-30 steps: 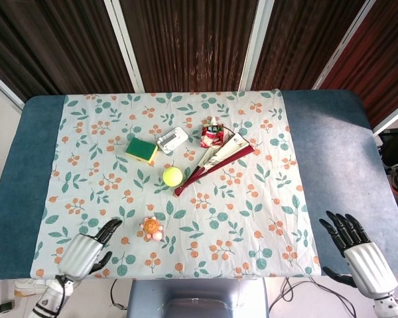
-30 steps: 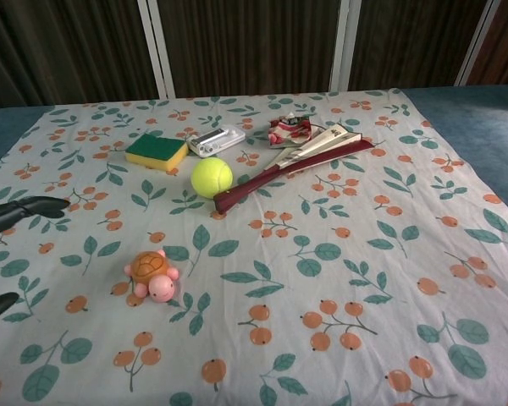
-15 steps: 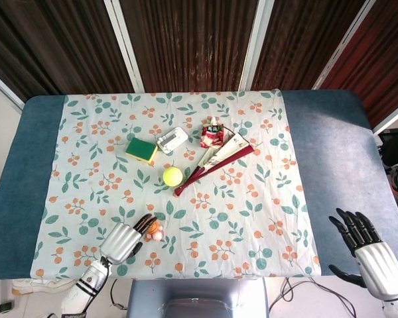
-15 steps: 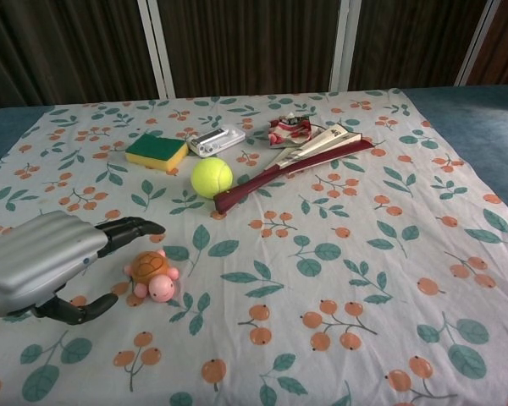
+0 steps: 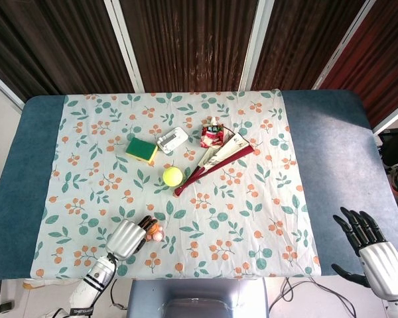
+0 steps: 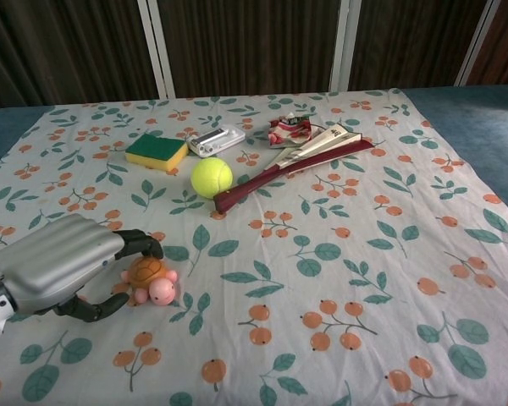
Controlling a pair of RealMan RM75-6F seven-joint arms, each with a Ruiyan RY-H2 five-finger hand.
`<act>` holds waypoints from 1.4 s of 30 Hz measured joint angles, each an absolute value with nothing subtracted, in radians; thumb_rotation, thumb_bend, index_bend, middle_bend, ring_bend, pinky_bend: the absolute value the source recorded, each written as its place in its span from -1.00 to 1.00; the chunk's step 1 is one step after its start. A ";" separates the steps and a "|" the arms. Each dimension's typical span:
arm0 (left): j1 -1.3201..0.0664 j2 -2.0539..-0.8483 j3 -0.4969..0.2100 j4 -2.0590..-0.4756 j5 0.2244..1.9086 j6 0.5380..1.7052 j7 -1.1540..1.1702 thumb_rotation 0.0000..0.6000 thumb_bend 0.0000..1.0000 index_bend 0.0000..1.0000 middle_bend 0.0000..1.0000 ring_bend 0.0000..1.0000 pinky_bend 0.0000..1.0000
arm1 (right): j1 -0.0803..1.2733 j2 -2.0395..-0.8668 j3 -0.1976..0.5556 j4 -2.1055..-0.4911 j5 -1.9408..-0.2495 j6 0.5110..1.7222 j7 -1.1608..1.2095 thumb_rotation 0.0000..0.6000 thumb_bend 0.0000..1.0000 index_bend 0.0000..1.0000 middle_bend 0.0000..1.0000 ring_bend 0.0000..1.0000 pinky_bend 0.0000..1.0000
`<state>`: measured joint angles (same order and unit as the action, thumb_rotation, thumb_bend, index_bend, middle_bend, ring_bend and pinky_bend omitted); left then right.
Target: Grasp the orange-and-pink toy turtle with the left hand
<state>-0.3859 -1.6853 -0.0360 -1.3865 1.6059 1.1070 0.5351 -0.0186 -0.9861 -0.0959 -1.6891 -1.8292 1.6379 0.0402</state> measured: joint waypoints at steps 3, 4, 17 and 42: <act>-0.392 -1.692 -0.033 -1.373 1.598 1.107 0.532 1.00 -0.22 -0.24 -0.28 0.92 1.00 | -0.020 -0.986 -0.095 -1.690 -1.830 1.641 0.040 1.00 -0.84 -1.00 -1.00 -1.00 -1.00; -0.394 -1.694 -0.031 -1.366 1.596 1.107 0.531 1.00 -0.22 -0.20 -0.23 0.92 1.00 | -0.021 -0.986 -0.095 -1.690 -1.830 1.642 0.040 1.00 -0.84 -1.00 -1.00 -1.00 -1.00; -0.402 -1.774 -0.016 -1.220 1.671 1.254 0.435 1.00 0.01 0.62 0.81 1.00 1.00 | -0.022 -0.986 -0.094 -1.690 -1.832 1.640 0.038 1.00 -0.84 -1.00 -1.00 -1.00 -1.00; -0.402 -1.764 0.009 -1.243 1.639 1.263 0.413 1.00 -0.21 -0.53 -0.46 1.00 1.00 | -0.026 -0.986 -0.096 -1.689 -1.841 1.645 0.038 1.00 -0.84 -1.00 -1.00 -1.00 -1.00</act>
<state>-0.4023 -1.7641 0.0089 -1.2433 1.6385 1.2627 0.4131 -0.0264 -0.9860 -0.0957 -1.6886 -1.8414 1.6452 0.0380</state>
